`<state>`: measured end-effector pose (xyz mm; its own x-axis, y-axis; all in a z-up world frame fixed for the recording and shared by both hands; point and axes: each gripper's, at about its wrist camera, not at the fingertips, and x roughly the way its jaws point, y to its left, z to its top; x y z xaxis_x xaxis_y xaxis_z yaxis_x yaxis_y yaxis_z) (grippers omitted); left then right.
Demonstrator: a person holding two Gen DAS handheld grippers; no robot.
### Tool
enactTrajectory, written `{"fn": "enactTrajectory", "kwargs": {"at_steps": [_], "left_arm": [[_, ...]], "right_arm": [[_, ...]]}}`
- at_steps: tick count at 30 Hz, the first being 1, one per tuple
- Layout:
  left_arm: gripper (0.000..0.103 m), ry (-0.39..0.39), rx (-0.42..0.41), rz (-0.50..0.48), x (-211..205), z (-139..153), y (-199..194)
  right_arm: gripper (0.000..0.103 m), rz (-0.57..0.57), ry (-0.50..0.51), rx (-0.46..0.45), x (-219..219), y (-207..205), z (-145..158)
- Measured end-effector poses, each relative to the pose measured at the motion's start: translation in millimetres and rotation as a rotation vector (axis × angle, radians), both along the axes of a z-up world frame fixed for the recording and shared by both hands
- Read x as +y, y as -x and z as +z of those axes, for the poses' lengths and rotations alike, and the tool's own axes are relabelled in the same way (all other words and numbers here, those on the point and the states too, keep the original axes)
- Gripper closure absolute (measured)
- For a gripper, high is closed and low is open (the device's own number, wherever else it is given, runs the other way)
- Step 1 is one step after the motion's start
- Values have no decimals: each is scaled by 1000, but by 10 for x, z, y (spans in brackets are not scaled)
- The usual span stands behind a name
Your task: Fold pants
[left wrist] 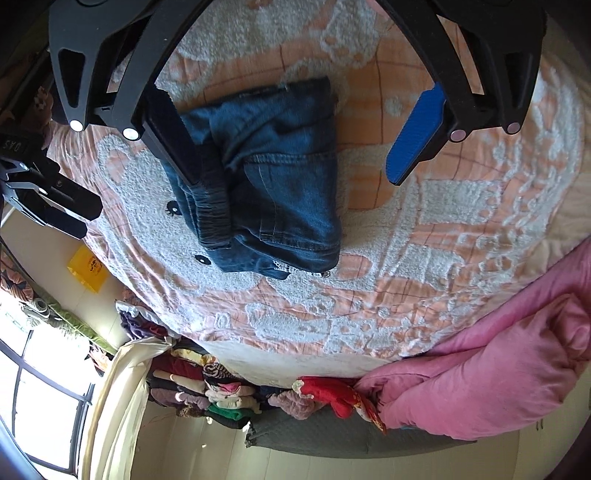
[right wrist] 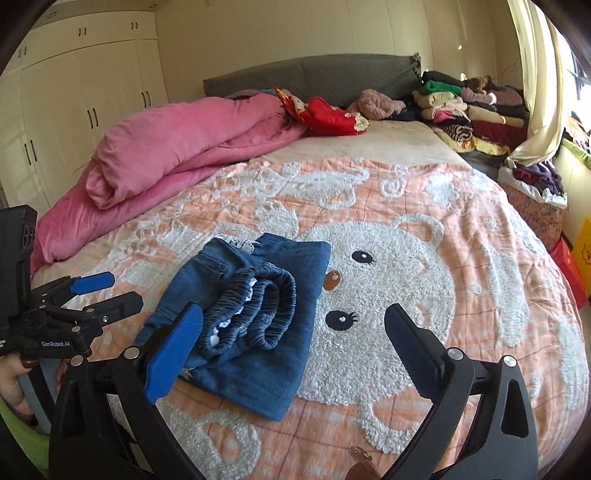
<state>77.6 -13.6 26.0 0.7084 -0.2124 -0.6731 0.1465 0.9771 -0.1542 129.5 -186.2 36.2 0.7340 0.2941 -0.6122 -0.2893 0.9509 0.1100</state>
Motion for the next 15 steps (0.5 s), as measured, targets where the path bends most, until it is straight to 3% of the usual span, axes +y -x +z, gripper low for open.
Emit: {"fn": "enactTrajectory", "kwargs": {"at_steps": [15], "left_arm": [[10, -6, -24, -14, -75, 60, 431]], "right_arm": [[5, 12, 33, -76, 24, 503, 168]]}}
